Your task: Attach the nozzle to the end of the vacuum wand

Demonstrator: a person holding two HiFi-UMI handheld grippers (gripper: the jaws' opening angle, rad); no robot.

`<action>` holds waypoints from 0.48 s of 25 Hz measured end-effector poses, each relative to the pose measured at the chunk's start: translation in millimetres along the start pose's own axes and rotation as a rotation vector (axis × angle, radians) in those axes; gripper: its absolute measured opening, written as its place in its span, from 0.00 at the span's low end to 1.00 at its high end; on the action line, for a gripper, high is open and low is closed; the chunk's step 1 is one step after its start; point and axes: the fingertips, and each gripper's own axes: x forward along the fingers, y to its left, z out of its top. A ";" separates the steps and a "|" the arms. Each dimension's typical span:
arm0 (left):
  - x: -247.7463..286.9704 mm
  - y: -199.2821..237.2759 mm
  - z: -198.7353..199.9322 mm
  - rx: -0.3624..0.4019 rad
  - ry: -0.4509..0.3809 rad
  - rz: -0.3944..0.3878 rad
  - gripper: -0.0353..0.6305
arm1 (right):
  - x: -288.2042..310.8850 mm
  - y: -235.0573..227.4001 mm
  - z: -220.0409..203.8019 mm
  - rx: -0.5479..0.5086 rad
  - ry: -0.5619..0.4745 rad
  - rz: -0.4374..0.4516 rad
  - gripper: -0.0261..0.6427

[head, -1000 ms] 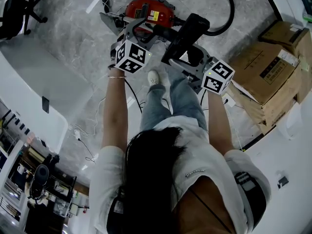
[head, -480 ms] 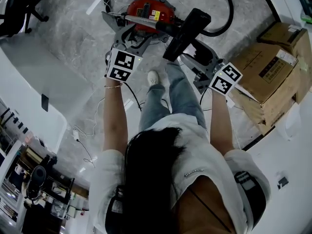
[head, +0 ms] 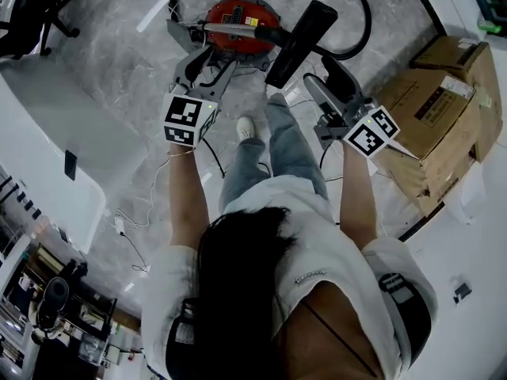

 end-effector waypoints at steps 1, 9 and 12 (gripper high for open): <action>-6.1 -2.3 7.0 -0.013 -0.026 -0.007 0.38 | -3.2 2.7 1.2 0.017 -0.026 -0.004 0.58; -56.9 -22.0 53.5 -0.102 -0.201 -0.034 0.30 | -3.6 44.6 3.3 -0.097 -0.067 -0.041 0.58; -72.2 -28.1 54.4 -0.081 -0.196 -0.006 0.24 | 4.1 68.1 -0.9 -0.138 -0.049 -0.017 0.57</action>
